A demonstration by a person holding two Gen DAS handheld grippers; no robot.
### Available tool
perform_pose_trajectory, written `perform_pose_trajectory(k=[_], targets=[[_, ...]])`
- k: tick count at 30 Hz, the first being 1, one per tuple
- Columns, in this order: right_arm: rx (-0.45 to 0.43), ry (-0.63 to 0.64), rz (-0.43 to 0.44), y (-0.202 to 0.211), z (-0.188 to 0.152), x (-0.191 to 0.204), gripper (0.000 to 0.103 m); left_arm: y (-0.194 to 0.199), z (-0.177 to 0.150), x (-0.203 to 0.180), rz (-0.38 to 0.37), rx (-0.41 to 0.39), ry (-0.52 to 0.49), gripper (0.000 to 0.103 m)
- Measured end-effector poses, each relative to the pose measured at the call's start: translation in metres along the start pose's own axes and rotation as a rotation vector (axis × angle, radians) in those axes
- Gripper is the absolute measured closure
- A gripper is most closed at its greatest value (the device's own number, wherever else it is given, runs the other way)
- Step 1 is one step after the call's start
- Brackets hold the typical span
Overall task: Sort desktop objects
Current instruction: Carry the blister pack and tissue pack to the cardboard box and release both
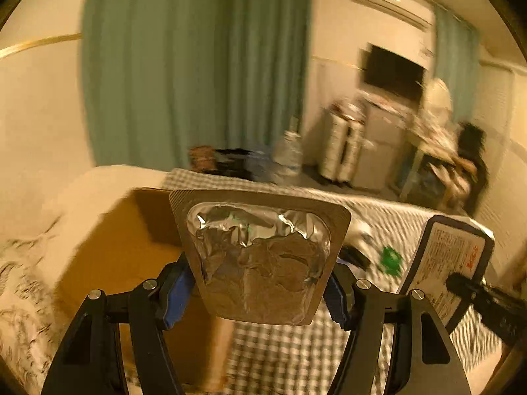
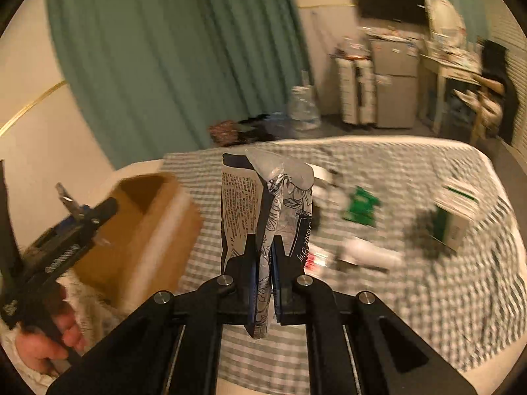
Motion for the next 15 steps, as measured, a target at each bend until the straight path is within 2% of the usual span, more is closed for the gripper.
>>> perform_pose_trajectory(k=[6,12,15], targets=[[-0.018,0.115,0.142,-0.020,0.022,0.101,0.096,0.017,0.018,0.071,0.126,-0.073,0.078,0.033],[0.018,0.200,0.223,-0.061,0.019,0.174,0.096,0.000,0.000,0.136,0.239,-0.033,0.141,0.033],[0.052,0.205,0.235,-0.082,0.014,0.190,0.096,-0.014,-0.013,0.152,0.241,-0.006,0.177,0.033]])
Point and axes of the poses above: each gripper's, at about its wrist camera, not at the fingertips, and y roughly against the way its jaws point, x to its left, z to its top, the point moved 7 cm from there along -y, roughly the way its jaws point, and after that the axes turned 6 degrees about -z, right-handed, at the moved point
